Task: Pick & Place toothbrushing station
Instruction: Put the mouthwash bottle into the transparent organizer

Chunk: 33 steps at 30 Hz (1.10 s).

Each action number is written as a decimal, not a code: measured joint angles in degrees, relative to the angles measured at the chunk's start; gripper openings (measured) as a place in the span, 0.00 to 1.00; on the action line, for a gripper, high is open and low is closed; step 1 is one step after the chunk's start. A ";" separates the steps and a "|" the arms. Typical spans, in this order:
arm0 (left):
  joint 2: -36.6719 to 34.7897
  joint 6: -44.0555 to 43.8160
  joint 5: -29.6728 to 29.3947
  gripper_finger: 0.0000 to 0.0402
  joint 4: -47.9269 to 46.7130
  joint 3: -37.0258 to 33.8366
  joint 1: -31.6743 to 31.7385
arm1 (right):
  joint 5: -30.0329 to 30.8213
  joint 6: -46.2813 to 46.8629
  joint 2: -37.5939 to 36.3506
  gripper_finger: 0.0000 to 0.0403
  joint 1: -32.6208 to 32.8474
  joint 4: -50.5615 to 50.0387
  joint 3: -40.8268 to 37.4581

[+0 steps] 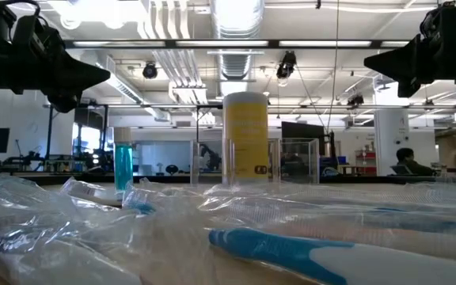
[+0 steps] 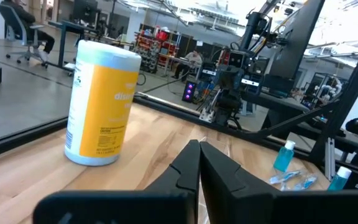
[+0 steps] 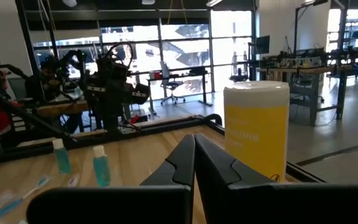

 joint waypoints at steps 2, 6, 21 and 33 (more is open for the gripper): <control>-0.02 0.00 0.00 0.03 0.02 0.00 0.00 | 0.00 -0.53 0.00 0.02 0.00 0.06 0.00; -0.02 0.00 -0.10 0.03 0.02 0.00 0.00 | -0.01 -0.24 0.00 0.02 0.00 0.23 0.00; 0.01 -0.20 1.24 0.01 1.42 0.14 -0.02 | 0.05 -1.11 0.02 0.02 0.00 0.31 0.00; 9.10 3.70 6.09 0.01 -3.32 18.14 -0.13 | 0.14 -2.59 0.02 0.02 0.00 0.42 0.00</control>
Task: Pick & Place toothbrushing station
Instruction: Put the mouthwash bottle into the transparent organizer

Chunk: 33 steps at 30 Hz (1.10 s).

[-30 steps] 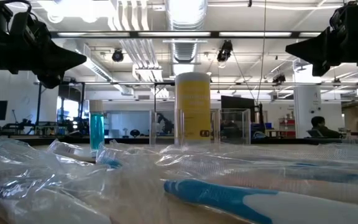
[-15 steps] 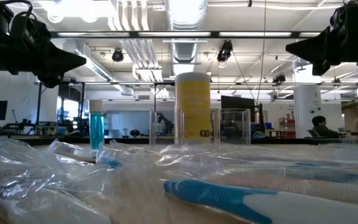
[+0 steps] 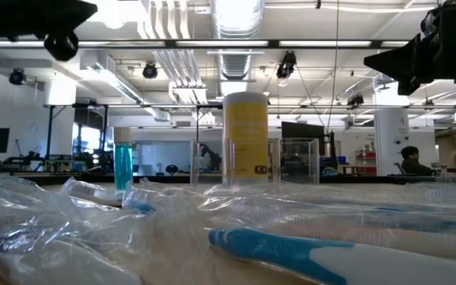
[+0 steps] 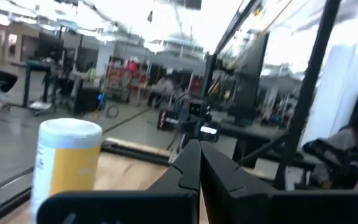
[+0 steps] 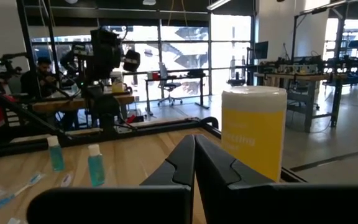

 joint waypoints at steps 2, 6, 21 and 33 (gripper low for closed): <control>3.39 1.44 0.00 0.01 -3.49 4.26 0.02 | 0.01 0.10 0.00 0.02 -0.02 0.00 0.00; 10.59 3.05 -0.87 0.01 -9.49 11.30 0.02 | 0.00 0.17 0.00 0.02 -0.02 -0.10 0.00; 21.60 6.43 -5.30 0.01 -27.72 26.21 0.02 | -0.02 -1.35 0.00 0.02 -0.02 0.38 0.00; 27.66 11.06 -5.20 0.02 -28.78 23.90 0.02 | -0.11 -0.26 0.00 0.02 -0.02 0.34 0.00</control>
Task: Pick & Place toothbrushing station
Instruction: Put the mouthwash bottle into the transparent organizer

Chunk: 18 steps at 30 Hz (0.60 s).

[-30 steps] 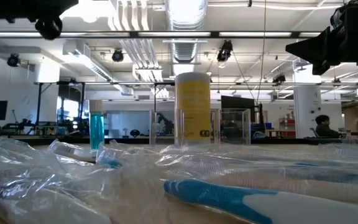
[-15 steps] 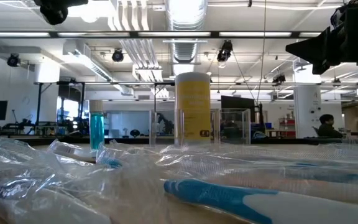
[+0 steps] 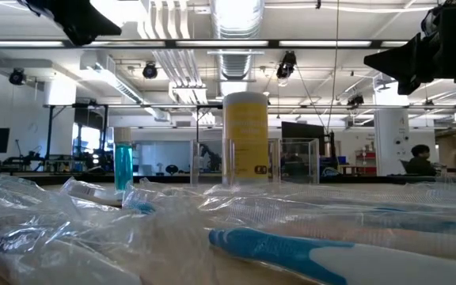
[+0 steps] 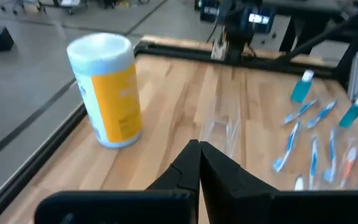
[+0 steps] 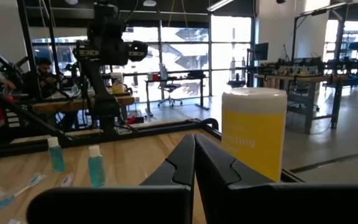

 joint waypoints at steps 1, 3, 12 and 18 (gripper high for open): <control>0.81 0.63 0.07 0.02 -0.02 -0.17 0.00 | 0.01 -0.05 0.00 0.02 0.00 0.00 0.00; 2.30 3.05 1.24 0.03 -0.04 -0.41 0.00 | 0.02 -0.16 0.00 0.02 0.00 0.00 0.00; 8.80 15.52 10.97 0.01 0.27 0.62 -0.90 | 0.00 0.28 0.03 0.02 0.02 -1.33 0.02; 12.90 19.62 12.05 0.05 -0.16 2.75 -1.64 | 0.04 0.44 0.07 0.02 0.00 -1.26 0.02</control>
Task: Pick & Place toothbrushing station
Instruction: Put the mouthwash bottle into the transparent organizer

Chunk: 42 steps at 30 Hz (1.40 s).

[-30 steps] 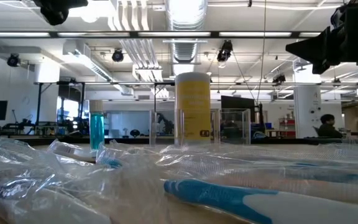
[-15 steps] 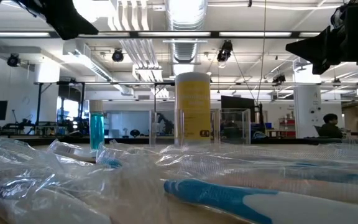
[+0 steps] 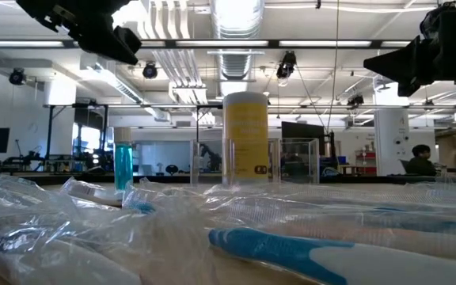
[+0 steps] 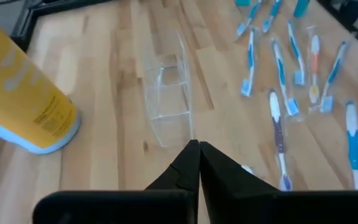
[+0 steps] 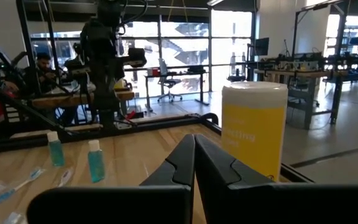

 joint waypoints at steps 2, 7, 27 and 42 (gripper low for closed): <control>1.17 -0.05 0.00 0.07 0.42 0.73 -0.18 | -0.01 0.05 0.02 0.02 0.01 -0.05 0.00; 4.85 2.30 0.02 0.15 -0.14 2.07 -2.82 | -0.02 0.05 0.61 0.02 0.02 -0.34 0.00; 20.27 23.78 -18.23 0.40 -12.20 13.34 -20.00 | 0.00 -0.19 0.92 0.02 0.02 -0.99 0.00; 33.35 24.43 -16.61 0.40 -25.47 21.27 -20.22 | -0.01 0.01 1.13 0.02 0.02 -0.92 0.00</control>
